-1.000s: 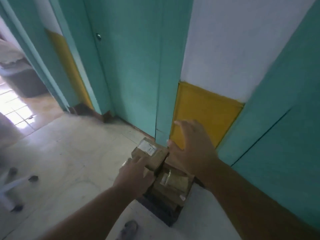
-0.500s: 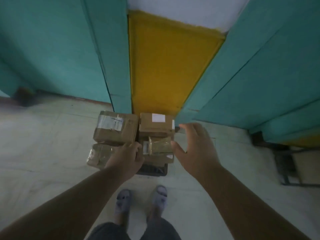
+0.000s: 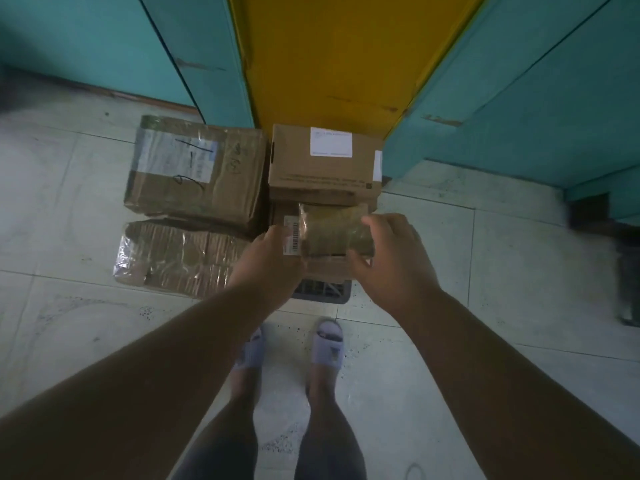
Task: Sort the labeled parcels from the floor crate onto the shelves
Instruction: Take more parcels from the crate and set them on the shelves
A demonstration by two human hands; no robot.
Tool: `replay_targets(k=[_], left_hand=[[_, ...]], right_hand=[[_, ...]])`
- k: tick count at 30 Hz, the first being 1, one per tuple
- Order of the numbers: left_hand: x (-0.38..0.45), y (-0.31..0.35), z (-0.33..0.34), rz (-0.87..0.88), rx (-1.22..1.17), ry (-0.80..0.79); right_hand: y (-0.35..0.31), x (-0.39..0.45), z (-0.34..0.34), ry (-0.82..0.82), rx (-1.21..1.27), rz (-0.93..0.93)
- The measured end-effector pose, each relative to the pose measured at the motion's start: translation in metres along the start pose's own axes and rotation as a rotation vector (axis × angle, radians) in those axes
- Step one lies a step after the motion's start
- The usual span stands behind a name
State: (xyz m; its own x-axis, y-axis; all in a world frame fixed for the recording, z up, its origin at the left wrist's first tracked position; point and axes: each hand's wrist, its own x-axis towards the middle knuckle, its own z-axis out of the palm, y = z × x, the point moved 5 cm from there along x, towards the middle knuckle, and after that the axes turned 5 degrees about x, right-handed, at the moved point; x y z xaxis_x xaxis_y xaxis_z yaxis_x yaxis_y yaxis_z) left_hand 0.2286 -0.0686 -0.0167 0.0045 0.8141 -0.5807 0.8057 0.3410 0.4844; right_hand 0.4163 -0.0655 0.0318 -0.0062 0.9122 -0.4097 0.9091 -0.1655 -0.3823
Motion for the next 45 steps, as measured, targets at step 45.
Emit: replay_targets(k=[45], left_hand=[[-0.127,0.035,-0.119,-0.204,-1.467,-0.154]], right_hand=[[-0.120,-0.055,-0.066,0.014,1.361,0.233]])
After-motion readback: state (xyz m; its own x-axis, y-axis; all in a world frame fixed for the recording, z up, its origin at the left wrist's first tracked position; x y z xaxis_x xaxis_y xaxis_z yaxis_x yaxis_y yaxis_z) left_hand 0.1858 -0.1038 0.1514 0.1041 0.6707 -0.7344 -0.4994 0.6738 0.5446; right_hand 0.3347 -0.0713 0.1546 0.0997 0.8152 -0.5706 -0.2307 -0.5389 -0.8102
